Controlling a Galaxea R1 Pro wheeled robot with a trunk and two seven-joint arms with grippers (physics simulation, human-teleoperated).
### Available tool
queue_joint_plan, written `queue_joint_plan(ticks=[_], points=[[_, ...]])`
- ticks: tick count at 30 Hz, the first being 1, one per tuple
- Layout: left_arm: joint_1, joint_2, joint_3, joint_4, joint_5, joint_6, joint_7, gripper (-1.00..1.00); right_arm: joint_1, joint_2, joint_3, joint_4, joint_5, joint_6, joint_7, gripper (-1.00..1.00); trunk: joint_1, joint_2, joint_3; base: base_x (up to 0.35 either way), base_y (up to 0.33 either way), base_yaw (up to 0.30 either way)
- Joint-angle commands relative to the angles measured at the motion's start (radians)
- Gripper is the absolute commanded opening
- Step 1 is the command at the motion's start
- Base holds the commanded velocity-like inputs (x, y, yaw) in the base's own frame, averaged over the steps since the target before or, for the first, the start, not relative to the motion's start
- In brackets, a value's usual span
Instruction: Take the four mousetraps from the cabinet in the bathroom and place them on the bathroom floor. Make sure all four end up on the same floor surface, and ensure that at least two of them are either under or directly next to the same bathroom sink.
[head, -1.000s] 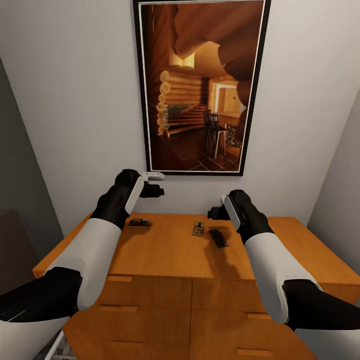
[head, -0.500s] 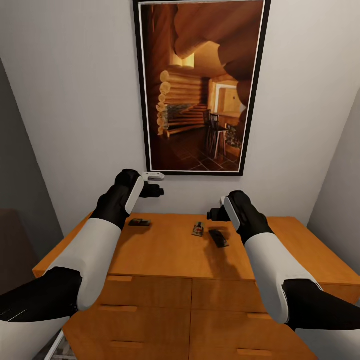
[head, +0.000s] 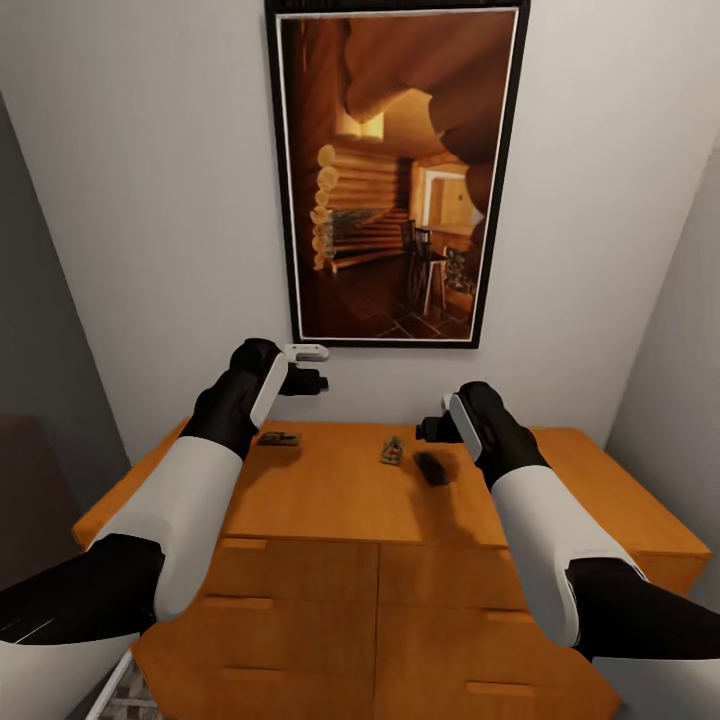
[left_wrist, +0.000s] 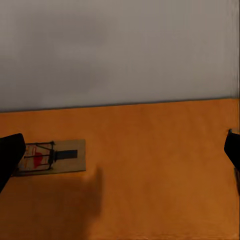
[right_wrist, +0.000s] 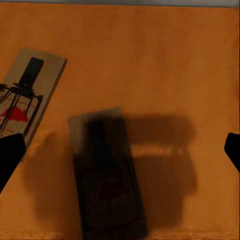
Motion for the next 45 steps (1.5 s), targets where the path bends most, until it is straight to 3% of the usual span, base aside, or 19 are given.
queue_joint_plan(ticks=[1,25,45], points=[[-0.001,0.0,-0.002,-0.001,0.01,0.003,0.01,1.0,-0.001,0.001,-0.003,-0.001,-0.005,0.003,-0.006,1.0,0.0,-0.001,-0.001,-0.214,-0.081,0.0],[-0.001,0.0,-0.002,0.001,0.011,0.003,0.01,1.0,0.0,0.003,-0.004,0.003,-0.005,0.003,-0.006,1.0,0.0,-0.001,-0.001,-0.05,-0.018,0.0],[-0.001,-0.001,-0.002,0.004,0.011,0.003,0.009,1.0,-0.003,0.005,-0.008,0.118,-0.004,0.003,-0.007,1.0,0.0,-0.001,-0.001,0.0,0.0,0.0]])
